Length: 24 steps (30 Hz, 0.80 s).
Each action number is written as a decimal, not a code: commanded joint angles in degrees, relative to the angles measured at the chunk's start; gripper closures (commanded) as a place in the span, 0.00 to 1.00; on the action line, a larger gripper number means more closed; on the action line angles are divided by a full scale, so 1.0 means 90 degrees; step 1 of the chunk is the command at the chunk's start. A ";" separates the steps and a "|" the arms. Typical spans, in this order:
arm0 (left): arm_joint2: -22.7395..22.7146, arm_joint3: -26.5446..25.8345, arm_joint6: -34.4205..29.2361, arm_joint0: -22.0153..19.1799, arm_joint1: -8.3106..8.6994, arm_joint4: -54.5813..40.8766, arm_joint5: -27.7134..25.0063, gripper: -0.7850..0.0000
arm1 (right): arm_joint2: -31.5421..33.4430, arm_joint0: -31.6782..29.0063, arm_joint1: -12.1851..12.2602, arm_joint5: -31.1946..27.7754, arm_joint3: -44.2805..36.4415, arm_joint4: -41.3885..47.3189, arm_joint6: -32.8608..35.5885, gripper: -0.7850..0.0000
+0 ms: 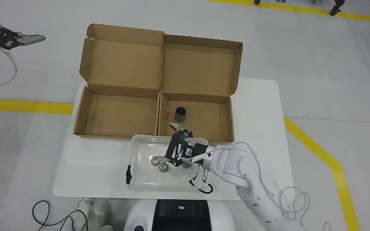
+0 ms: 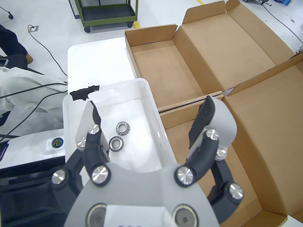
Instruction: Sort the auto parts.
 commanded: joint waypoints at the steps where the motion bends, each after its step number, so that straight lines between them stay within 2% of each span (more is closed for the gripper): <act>1: 0.0000 0.0000 0.0000 0.0000 0.0000 0.0000 0.0000 0.00 | 0.0000 0.0000 0.0000 0.0000 0.0000 0.0000 0.0000 0.06; 10: 0.0000 0.0000 0.0000 0.0000 0.0000 0.0000 0.0000 0.00 | 0.0000 0.0000 0.0000 0.0000 0.0000 0.0000 0.0000 0.06; 11: 0.0000 0.0000 0.0000 0.0000 0.0000 0.0000 0.0000 0.00 | 0.0000 0.0000 0.0000 0.0000 0.0000 0.0000 0.0000 0.01; 13: 0.0000 0.0000 0.0000 0.0000 0.0000 0.0000 0.0000 0.00 | -0.0002 -0.0022 0.0006 0.0048 0.0017 -0.0010 -0.0033 0.00; 19: 0.0000 0.0000 0.0000 0.0000 0.0000 0.0000 0.0000 0.00 | 0.0196 -0.0163 0.0102 -0.0111 -0.0061 0.0054 0.0505 0.00; 21: 0.0000 0.0000 0.0000 0.0000 0.0000 0.0000 0.0000 0.00 | 0.0262 -0.0257 0.0140 -0.0158 -0.0099 0.0094 0.0753 0.02; 24: 0.0000 0.0000 0.0000 0.0000 0.0000 0.0000 0.0000 0.00 | 0.0260 -0.0380 0.0194 -0.0367 -0.0164 0.0195 0.1227 0.11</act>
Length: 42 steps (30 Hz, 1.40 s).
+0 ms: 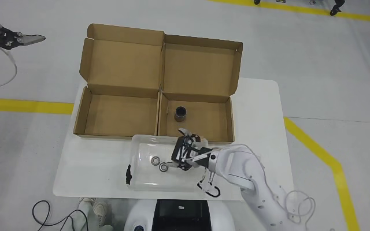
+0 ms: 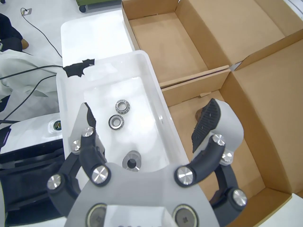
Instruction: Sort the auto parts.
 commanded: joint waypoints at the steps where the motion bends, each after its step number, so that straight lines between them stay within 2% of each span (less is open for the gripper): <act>1: 0.0000 0.0000 0.0000 0.0000 0.0000 0.0000 0.0000 0.00 | -0.0033 -0.0051 0.0028 -0.0124 -0.0054 0.0064 0.0351 0.18; 5: 0.0000 0.0000 0.0000 0.0000 0.0000 0.0000 0.0000 0.00 | -0.0083 -0.0081 0.0075 -0.0129 -0.0037 0.0182 0.1090 0.24; 13: 0.0000 0.0000 0.0000 0.0000 0.0000 0.0000 0.0000 0.00 | -0.0229 0.0053 0.0106 0.0312 0.0227 0.0057 0.1877 0.25; 27: 0.0000 0.0000 0.0000 0.0000 0.0000 0.0000 0.0000 0.00 | -0.0873 0.0432 0.0048 0.0760 0.0762 0.0035 0.2592 0.22; 35: 0.0000 0.0000 0.0000 0.0000 0.0000 0.0000 0.0000 0.00 | -0.1152 0.0619 0.0013 0.0941 0.1000 0.0020 0.2846 0.28; 37: 0.0000 0.0000 0.0000 0.0000 0.0000 0.0000 0.0000 0.00 | -0.1199 0.0650 0.0008 0.0979 0.1026 0.0026 0.2874 0.36; 42: 0.0000 0.0000 0.0000 0.0000 0.0000 0.0000 0.0000 0.00 | -0.1253 0.0713 0.0011 0.1063 0.1142 -0.0051 0.2901 0.69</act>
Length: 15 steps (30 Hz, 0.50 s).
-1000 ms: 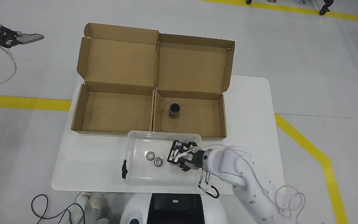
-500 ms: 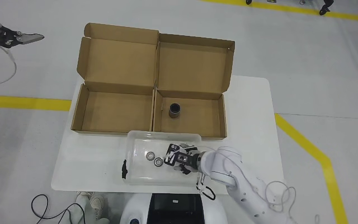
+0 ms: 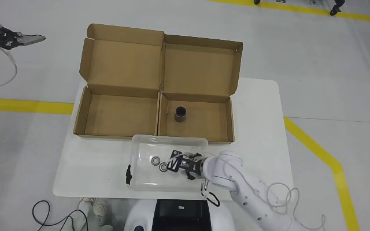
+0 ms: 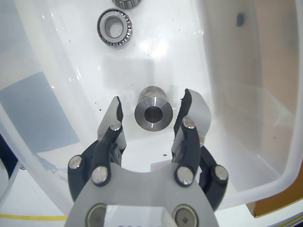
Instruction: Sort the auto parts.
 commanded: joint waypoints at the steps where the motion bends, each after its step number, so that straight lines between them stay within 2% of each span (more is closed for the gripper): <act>1: 0.0000 0.0000 0.0000 0.0000 0.0000 0.0000 0.0000 0.00 | -0.0022 0.0013 0.0001 0.0027 0.0030 -0.0028 -0.0001 0.78; 2: 0.0000 0.0000 0.0000 0.0000 0.0000 0.0000 0.0000 0.00 | -0.0033 0.0021 0.0002 0.0035 0.0042 -0.0040 -0.0003 0.81; 3: 0.0000 0.0000 0.0000 0.0000 0.0000 0.0000 0.0000 0.00 | -0.0044 0.0031 0.0004 0.0052 0.0053 -0.0065 0.0009 0.97; 4: 0.0000 0.0000 0.0000 0.0000 0.0000 0.0000 0.0000 0.00 | -0.0057 0.0037 0.0004 0.0068 0.0053 -0.0077 0.0015 1.00; 9: 0.0000 0.0000 0.0000 0.0000 0.0000 0.0000 0.0000 0.00 | -0.0091 0.0081 0.0009 0.0049 -0.0126 -0.0124 -0.0175 1.00; 15: 0.0000 0.0000 0.0000 0.0000 0.0000 0.0000 0.0000 0.00 | 0.0081 0.0014 0.0053 -0.0137 -0.0553 0.0056 -0.1037 1.00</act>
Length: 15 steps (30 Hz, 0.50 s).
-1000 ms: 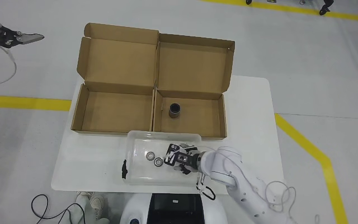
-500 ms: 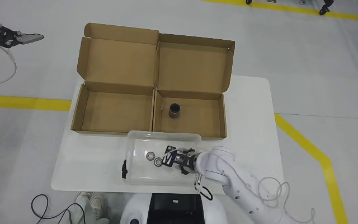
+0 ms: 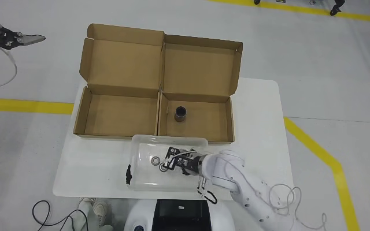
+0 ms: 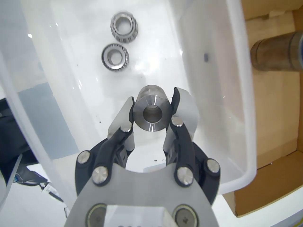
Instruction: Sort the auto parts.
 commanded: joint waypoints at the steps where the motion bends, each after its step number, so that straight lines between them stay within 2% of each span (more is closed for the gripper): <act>1: 0.0000 0.0000 0.0000 0.0000 0.0000 0.0000 0.0000 0.00 | 0.0072 -0.0028 0.0015 -0.0117 -0.0103 0.0145 -0.0382 1.00; 6: 0.0000 0.0000 0.0000 0.0000 0.0000 0.0000 0.0000 0.00 | 0.0301 -0.0062 0.0053 -0.0511 -0.0199 0.0574 -0.1502 1.00; 15: 0.0000 0.0000 0.0000 0.0000 0.0000 0.0000 0.0000 0.00 | 0.0976 -0.0227 0.0112 -0.0563 -0.0257 0.1140 -0.3689 1.00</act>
